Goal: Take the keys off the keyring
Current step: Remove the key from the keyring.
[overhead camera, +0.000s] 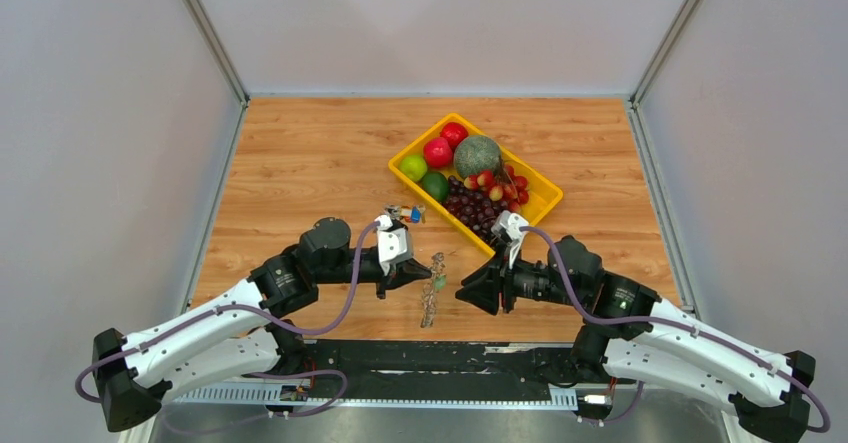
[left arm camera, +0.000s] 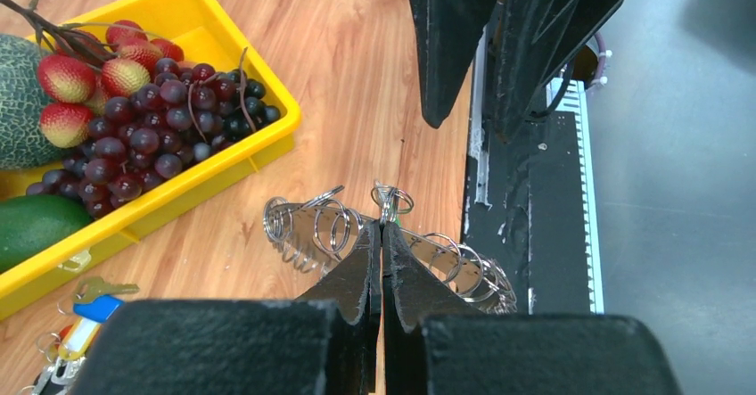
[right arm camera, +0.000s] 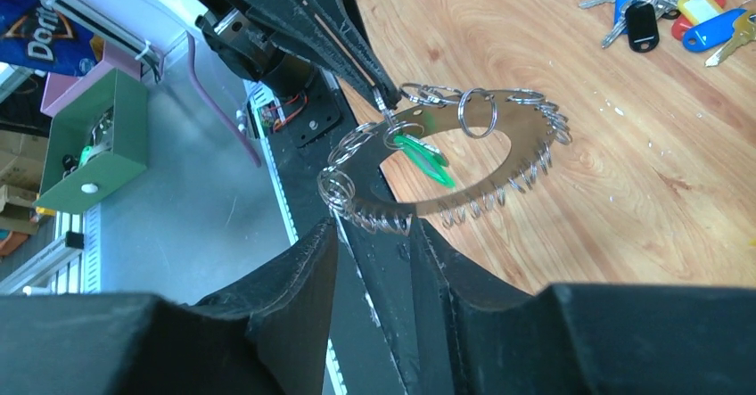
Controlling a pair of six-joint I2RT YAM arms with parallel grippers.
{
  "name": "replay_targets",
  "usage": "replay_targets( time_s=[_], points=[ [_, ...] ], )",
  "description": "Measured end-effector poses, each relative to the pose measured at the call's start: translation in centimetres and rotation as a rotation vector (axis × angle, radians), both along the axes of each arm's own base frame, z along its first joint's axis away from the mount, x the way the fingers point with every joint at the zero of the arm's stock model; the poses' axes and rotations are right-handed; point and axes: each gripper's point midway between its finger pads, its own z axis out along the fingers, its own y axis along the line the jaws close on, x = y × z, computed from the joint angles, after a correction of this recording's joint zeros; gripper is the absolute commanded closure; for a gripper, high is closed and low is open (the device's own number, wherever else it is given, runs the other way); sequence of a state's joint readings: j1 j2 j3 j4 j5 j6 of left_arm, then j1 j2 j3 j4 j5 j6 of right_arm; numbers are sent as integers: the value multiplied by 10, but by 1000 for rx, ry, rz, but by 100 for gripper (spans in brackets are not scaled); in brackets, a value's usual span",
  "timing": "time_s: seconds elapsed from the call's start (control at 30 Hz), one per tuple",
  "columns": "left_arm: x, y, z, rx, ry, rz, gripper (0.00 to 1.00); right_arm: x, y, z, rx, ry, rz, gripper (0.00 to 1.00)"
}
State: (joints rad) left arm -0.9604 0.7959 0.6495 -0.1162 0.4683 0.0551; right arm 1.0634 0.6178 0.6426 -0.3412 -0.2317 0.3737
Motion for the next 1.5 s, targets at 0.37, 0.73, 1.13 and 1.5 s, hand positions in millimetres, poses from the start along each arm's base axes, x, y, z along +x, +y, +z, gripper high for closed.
replay_targets(
  time_s=[0.37, 0.73, 1.13, 1.5],
  points=[
    [2, 0, 0, 17, 24, 19, 100, 20, 6, 4, 78, -40, -109, 65],
    [10, -2, 1, 24, 80, 81, 100, 38, 25, -9, 45, 22, -171, 62],
    [11, -2, 0, 24, 93, 94, 100, 35, 35, -3, 55, 27, -157, 66],
    [14, -1, 0, 26, 96, 110, 100, 35, 41, -10, 29, 36, -156, 99]
  ],
)
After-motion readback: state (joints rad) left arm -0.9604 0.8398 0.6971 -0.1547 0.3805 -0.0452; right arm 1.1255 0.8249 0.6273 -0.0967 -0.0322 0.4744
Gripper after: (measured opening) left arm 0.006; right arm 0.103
